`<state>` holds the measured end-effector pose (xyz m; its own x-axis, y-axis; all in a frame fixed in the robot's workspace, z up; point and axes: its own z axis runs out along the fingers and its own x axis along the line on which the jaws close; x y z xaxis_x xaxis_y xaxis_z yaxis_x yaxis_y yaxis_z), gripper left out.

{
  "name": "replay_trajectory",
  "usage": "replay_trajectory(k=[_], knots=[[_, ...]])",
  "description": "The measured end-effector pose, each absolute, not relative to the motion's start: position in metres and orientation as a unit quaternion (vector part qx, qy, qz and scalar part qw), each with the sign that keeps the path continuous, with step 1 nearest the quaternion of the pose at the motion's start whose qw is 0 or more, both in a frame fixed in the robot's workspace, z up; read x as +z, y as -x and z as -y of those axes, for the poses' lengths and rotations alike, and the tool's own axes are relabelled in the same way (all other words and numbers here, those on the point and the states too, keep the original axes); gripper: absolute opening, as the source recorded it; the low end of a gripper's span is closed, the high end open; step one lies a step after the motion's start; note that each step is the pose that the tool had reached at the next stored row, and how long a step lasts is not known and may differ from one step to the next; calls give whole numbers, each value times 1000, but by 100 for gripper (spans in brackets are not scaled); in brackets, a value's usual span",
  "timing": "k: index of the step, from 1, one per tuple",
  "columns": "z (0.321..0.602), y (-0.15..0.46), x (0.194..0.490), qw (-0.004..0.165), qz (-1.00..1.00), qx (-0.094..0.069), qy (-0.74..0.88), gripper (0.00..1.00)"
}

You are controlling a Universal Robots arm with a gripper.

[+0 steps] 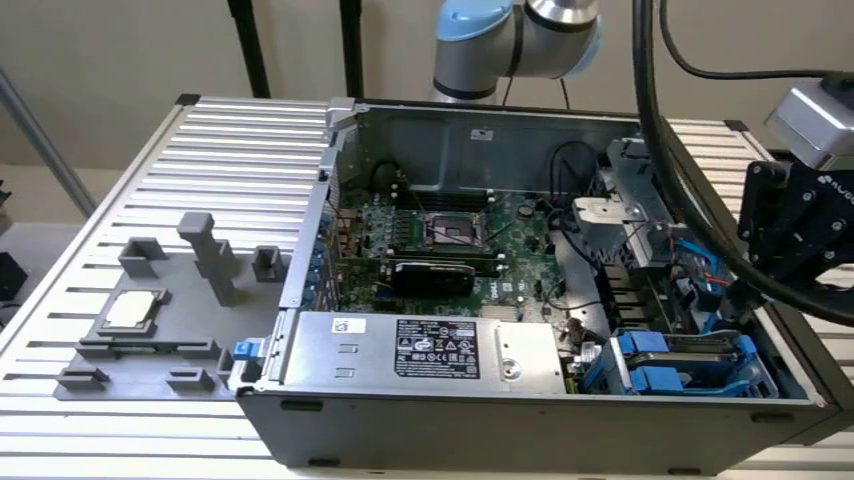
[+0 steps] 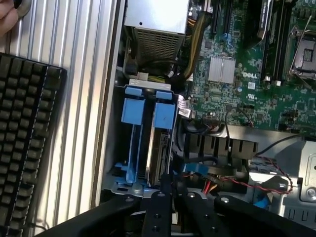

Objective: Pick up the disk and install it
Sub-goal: 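Insert the first disk wire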

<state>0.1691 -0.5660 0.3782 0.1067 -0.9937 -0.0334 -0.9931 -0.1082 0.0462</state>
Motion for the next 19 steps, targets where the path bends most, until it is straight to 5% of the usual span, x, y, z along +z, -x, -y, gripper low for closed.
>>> replay_trajectory(k=[19], knots=[[556,-170,354,9,667,-26,-745,0]])
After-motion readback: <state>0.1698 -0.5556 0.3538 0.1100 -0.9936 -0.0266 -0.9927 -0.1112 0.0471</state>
